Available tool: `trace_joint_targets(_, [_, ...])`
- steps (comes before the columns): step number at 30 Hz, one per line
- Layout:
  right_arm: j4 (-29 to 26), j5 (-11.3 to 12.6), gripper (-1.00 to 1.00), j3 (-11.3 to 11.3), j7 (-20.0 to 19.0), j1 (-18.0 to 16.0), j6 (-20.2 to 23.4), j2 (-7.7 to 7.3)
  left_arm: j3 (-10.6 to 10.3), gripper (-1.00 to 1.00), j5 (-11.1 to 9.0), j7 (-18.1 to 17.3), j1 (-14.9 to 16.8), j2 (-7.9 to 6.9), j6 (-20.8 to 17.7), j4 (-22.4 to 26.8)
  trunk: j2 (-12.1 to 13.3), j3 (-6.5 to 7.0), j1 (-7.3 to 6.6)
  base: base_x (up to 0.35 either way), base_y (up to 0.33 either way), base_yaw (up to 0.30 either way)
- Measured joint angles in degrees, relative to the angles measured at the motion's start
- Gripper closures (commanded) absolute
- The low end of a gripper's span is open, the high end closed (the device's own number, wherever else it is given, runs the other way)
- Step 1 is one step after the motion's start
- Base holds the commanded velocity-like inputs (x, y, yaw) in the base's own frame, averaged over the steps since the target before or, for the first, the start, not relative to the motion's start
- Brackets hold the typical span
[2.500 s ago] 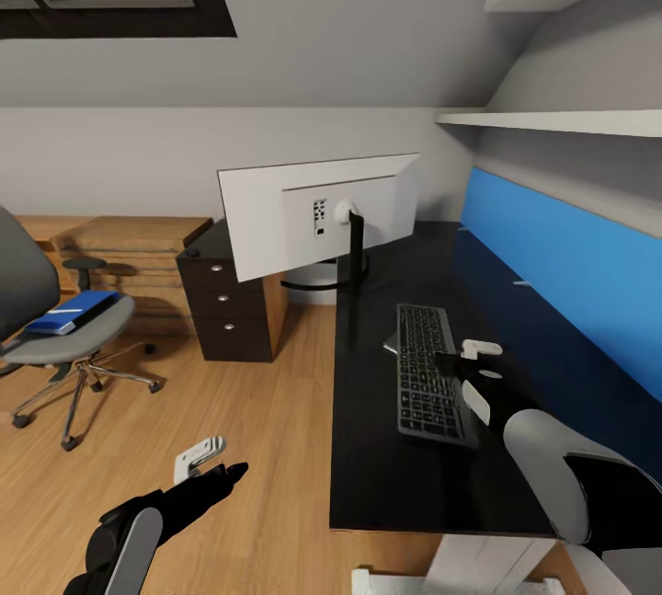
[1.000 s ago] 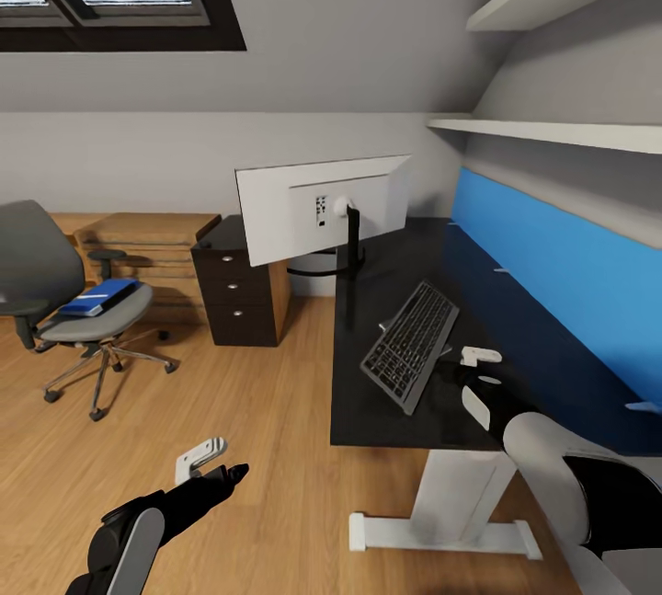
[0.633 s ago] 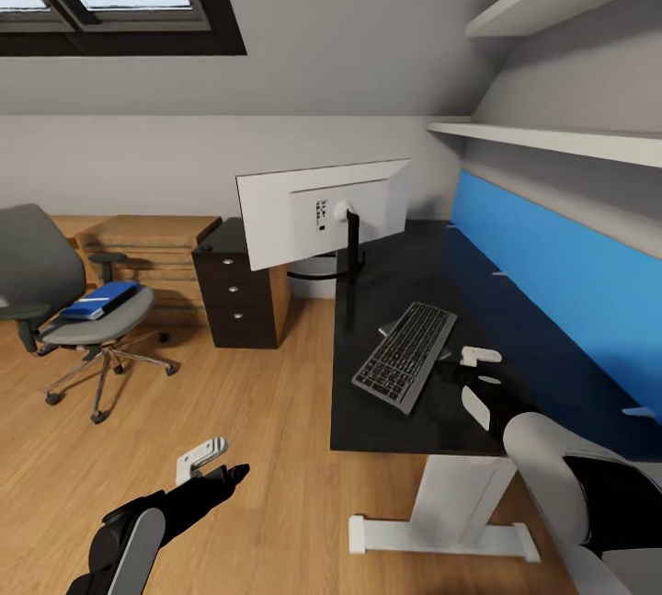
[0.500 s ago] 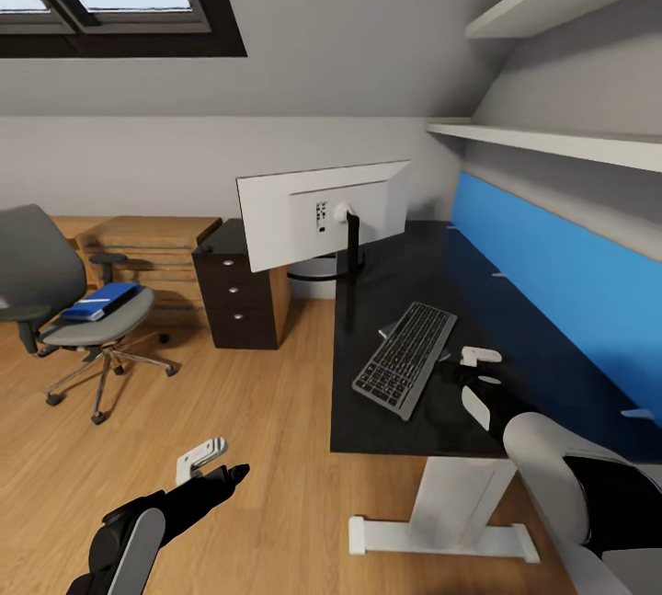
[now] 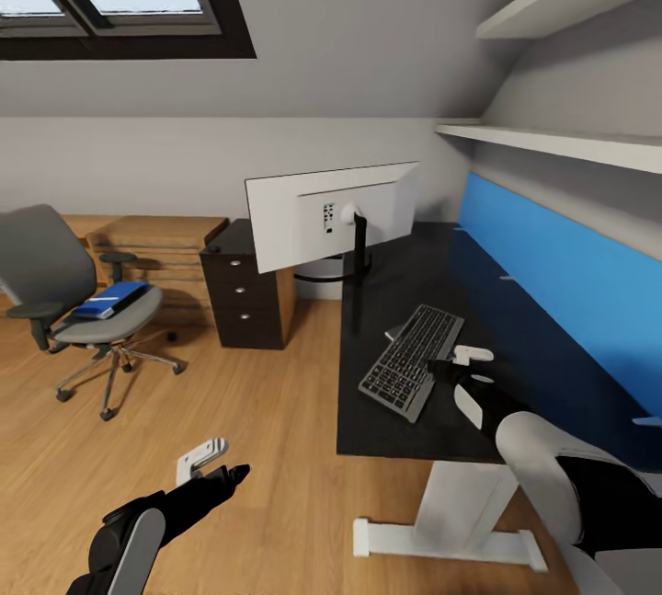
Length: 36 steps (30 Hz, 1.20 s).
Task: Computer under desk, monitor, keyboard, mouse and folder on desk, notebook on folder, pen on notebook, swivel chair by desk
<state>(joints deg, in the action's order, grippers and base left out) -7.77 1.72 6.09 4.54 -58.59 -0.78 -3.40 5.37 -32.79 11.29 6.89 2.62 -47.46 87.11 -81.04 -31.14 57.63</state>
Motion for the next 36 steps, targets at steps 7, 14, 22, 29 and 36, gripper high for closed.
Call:
trace_joint_targets(7, [-0.1,-0.1,-1.00,0.1,0.0,0.0,0.0,0.14,-0.1,-1.00,0.1,0.0,0.0,0.05,0.0,-0.8,0.0,0.00,-0.01,0.220,0.000,0.198])
trace_joint_targets(14, [-0.1,-0.1,-1.00,0.1,0.0,0.0,0.0,0.12,-0.2,-1.00,0.1,0.0,0.0,0.06,0.0,-1.1,0.0,0.00,0.00,0.073,0.000,0.024])
trace_joint_targets(22, [-0.1,-0.1,-1.00,0.1,0.0,0.0,-0.1,0.06,-0.3,-1.00,0.2,0.0,0.0,0.06,0.0,-1.2,0.0,0.00,-0.01,0.203,0.000,0.003])
trace_joint_targets(29, [-0.1,-0.1,-1.00,0.0,0.0,0.0,-0.1,0.10,-0.3,-1.00,0.2,0.0,0.0,0.06,0.0,-1.2,0.0,0.00,0.00,0.048,0.000,0.057])
trace_joint_targets(36, [0.0,-0.1,-1.00,0.0,0.1,0.0,-0.3,0.10,-0.3,-1.00,0.2,0.0,0.0,0.06,0.0,-1.2,0.0,0.00,0.00,0.018,0.000,0.153])
